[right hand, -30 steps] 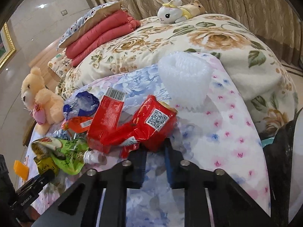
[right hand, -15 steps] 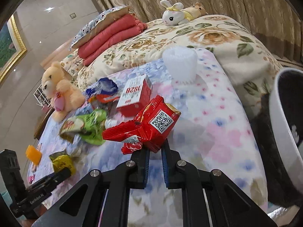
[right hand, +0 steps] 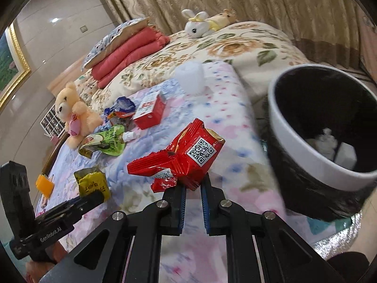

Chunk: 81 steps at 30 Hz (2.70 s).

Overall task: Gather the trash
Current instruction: 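Carry the yellow wrapper and red packet over the bin opening, then open both tools to drop the wrapper and packet into the bin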

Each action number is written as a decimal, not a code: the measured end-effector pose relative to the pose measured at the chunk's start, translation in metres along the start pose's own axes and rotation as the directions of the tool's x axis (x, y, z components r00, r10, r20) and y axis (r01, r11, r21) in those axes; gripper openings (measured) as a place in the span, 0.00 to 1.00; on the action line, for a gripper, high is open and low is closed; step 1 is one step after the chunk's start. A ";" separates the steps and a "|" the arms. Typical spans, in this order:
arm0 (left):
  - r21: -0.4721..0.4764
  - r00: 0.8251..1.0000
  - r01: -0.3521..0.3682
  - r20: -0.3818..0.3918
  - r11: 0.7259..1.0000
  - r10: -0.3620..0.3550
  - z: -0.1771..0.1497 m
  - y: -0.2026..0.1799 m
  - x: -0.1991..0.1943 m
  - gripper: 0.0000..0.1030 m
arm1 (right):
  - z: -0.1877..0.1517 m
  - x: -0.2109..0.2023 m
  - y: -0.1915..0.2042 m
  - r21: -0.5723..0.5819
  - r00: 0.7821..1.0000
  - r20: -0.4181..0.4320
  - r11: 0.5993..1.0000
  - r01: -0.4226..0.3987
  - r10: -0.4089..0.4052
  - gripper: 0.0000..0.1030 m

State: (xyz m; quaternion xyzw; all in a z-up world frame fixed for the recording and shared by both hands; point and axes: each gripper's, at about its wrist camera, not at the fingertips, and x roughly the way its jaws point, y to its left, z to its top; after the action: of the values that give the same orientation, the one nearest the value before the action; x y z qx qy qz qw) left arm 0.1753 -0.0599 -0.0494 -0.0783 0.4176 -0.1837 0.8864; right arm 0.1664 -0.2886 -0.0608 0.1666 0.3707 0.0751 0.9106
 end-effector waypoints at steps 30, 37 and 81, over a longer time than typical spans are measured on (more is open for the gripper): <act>0.237 0.990 0.139 -0.038 0.961 -0.134 0.022 -0.138 0.032 0.31 | 0.012 -0.082 -0.101 0.123 0.978 0.119 0.980 0.157 -0.171 0.11; 0.279 0.987 0.158 -0.053 0.947 -0.149 0.030 -0.162 0.044 0.32 | 0.018 -0.083 -0.118 0.140 0.974 0.117 0.975 0.175 -0.192 0.11; 0.336 0.983 0.174 -0.114 0.926 -0.144 0.057 -0.221 0.100 0.64 | 0.047 -0.067 -0.169 0.175 0.968 0.056 0.957 0.230 -0.243 0.48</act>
State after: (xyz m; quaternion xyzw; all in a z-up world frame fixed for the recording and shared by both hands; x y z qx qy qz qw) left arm 0.2202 -0.3036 -0.0193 0.0526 0.4094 -0.3285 0.8496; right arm 0.1542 -0.4759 -0.0465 0.1997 0.3578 -0.0724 0.9093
